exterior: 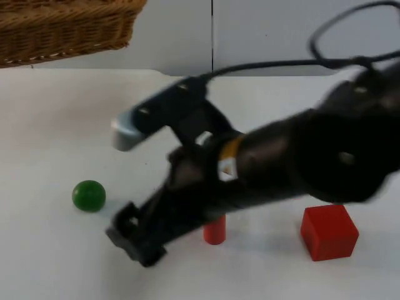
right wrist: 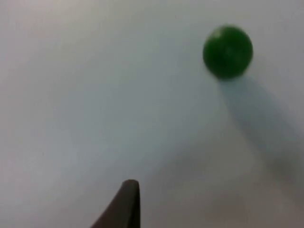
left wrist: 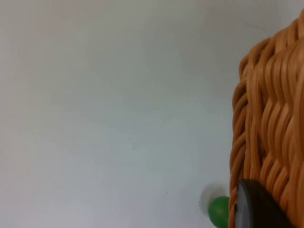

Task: Pick up the basket with the left hand and place the object to the left of the red cylinder into the basket with the right hand.

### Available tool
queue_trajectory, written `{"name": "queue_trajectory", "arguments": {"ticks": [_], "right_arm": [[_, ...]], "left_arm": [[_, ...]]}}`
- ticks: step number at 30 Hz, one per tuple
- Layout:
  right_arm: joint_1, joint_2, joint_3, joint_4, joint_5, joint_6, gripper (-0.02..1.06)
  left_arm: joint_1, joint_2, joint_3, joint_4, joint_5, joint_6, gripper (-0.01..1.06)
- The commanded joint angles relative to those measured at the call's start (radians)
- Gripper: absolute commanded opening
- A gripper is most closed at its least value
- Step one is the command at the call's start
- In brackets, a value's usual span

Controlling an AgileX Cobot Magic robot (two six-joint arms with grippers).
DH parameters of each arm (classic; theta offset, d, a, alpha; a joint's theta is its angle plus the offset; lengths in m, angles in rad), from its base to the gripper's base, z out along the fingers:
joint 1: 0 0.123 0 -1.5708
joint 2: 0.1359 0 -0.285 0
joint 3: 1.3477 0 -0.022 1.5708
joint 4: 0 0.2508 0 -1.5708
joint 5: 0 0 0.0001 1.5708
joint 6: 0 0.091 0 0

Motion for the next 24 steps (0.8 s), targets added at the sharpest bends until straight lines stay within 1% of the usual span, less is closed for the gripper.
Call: {"name": "queue_trajectory", "arguments": {"ticks": [1,2,3,4,8,9,10,13,15,19,20,22,24], "right_arm": [[0.003,0.053,-0.076,-0.003,0.033,-0.035,0.98],[0.003,0.102,-0.161,-0.003,0.068,-0.060,0.98],[0.003,0.137,-0.215,-0.003,0.091,-0.074,0.98],[0.003,0.137,-0.215,-0.003,0.091,-0.074,0.98],[0.003,0.255,-0.388,-0.017,0.154,-0.078,0.98],[0.003,0.255,-0.388,-0.017,0.154,-0.078,0.98],[0.003,0.285,-0.422,-0.033,0.164,-0.078,0.98],[0.003,0.357,-0.526,-0.041,0.175,-0.087,0.98],[0.003,0.380,-0.551,-0.052,0.175,-0.089,0.98],[0.002,0.470,-0.665,-0.058,0.189,-0.105,0.98],[0.002,0.470,-0.665,-0.058,0.189,-0.105,0.98],[0.000,0.526,-0.716,-0.058,0.220,-0.105,0.98],[-0.001,0.556,-0.741,-0.058,0.223,-0.105,0.98]], "left_arm": [[0.017,-0.019,-0.002,-0.037,0.004,0.002,0.00],[0.029,-0.019,-0.002,-0.037,0.004,0.002,0.00],[0.038,-0.019,-0.002,-0.037,0.004,0.002,0.00],[0.038,-0.019,-0.002,-0.037,0.004,0.002,0.00],[0.052,-0.019,-0.002,-0.030,0.004,0.002,0.00],[0.052,-0.019,-0.002,-0.030,0.004,0.002,0.00],[0.052,-0.019,-0.002,-0.027,0.004,0.002,0.00],[0.052,-0.019,-0.002,-0.029,0.004,0.002,0.00],[0.052,-0.019,-0.002,-0.033,0.004,0.002,0.00],[0.052,-0.019,-0.002,-0.035,0.004,0.002,0.00],[0.052,-0.019,-0.002,-0.035,0.004,0.002,0.00],[0.052,-0.019,-0.002,-0.035,0.004,0.002,0.00],[0.052,-0.019,-0.002,-0.035,0.004,0.002,0.00]]}}
